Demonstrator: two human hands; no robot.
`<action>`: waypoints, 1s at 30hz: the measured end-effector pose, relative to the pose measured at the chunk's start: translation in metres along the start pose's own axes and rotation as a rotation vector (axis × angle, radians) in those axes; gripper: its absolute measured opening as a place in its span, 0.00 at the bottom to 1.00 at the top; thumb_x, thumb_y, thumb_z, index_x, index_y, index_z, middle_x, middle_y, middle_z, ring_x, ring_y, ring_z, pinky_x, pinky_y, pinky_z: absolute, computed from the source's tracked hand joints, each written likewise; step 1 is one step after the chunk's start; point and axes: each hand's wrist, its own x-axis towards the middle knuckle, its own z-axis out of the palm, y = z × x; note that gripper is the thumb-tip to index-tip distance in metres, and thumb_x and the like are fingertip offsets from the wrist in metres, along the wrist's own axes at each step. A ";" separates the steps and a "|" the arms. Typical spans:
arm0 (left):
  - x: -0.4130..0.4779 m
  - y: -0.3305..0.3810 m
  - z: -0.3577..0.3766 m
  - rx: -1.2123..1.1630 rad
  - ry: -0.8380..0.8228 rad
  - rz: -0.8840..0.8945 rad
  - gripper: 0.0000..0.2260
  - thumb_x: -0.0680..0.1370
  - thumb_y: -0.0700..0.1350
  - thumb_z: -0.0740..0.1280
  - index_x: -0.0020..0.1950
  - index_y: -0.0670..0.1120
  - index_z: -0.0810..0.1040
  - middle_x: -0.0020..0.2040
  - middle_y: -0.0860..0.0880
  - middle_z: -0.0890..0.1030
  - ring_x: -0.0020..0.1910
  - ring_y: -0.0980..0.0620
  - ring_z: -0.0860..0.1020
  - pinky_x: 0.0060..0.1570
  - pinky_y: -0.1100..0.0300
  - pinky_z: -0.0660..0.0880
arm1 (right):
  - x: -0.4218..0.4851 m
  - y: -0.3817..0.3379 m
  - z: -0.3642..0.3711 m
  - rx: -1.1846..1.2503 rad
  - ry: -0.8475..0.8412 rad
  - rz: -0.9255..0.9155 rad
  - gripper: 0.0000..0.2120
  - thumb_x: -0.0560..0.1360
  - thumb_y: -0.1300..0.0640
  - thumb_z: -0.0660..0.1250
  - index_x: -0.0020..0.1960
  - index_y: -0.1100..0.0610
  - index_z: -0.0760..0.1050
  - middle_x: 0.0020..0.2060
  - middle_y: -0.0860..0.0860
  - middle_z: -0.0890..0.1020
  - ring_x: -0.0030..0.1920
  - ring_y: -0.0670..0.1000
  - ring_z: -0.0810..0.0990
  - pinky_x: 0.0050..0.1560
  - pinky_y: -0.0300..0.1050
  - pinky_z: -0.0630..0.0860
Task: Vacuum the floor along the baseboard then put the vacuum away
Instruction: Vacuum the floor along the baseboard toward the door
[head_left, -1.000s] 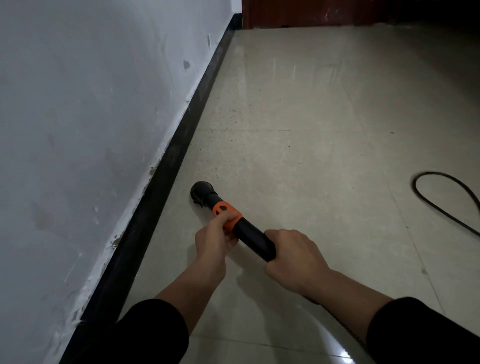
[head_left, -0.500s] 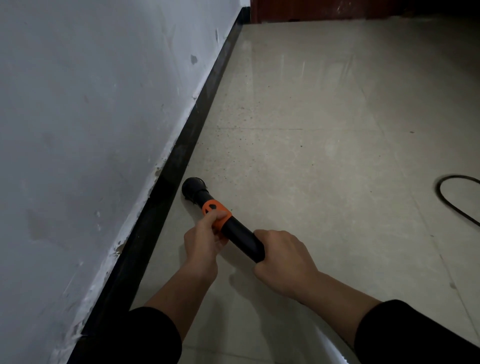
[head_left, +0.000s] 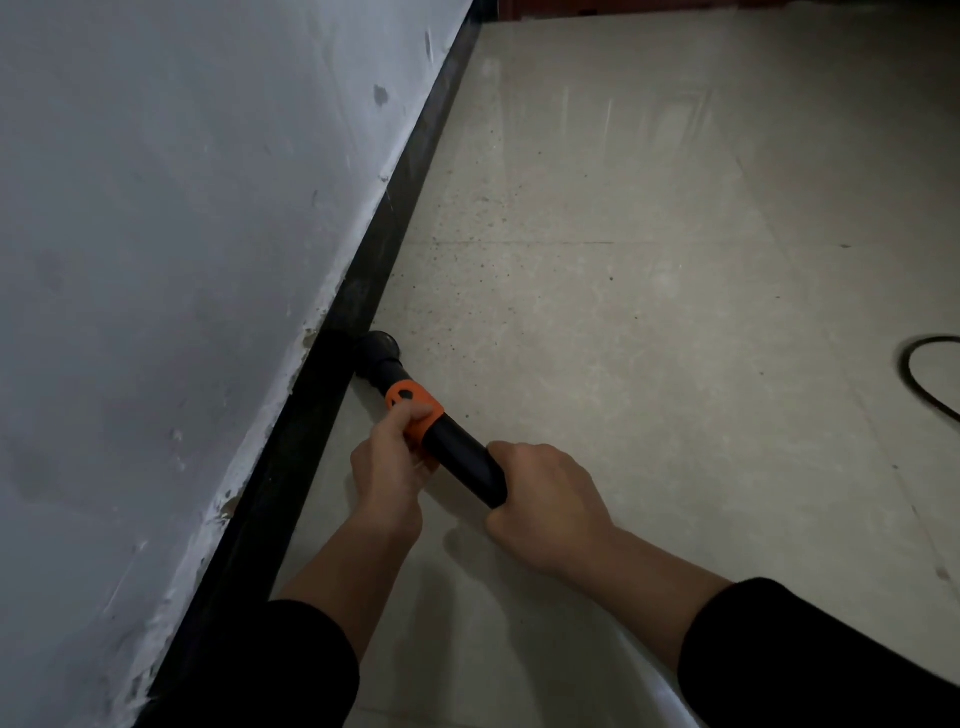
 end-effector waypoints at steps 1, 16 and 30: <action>0.002 0.000 0.000 -0.003 -0.005 0.000 0.11 0.70 0.42 0.70 0.52 0.43 0.79 0.51 0.41 0.81 0.51 0.43 0.81 0.44 0.55 0.78 | 0.001 -0.001 0.000 0.002 0.008 0.001 0.11 0.68 0.62 0.63 0.36 0.52 0.62 0.31 0.46 0.68 0.34 0.50 0.71 0.28 0.39 0.62; -0.001 -0.009 0.016 0.005 -0.080 -0.005 0.17 0.70 0.41 0.69 0.58 0.41 0.77 0.55 0.38 0.80 0.53 0.40 0.80 0.51 0.50 0.79 | -0.012 0.008 -0.009 -0.053 0.050 0.023 0.09 0.69 0.61 0.63 0.42 0.53 0.63 0.34 0.47 0.68 0.34 0.49 0.69 0.28 0.38 0.59; -0.034 -0.027 0.037 0.067 -0.130 -0.059 0.08 0.70 0.41 0.70 0.48 0.43 0.78 0.53 0.39 0.81 0.52 0.41 0.81 0.51 0.49 0.79 | -0.047 0.033 -0.025 -0.066 0.058 0.091 0.07 0.69 0.60 0.63 0.42 0.53 0.65 0.32 0.46 0.67 0.31 0.46 0.66 0.28 0.38 0.60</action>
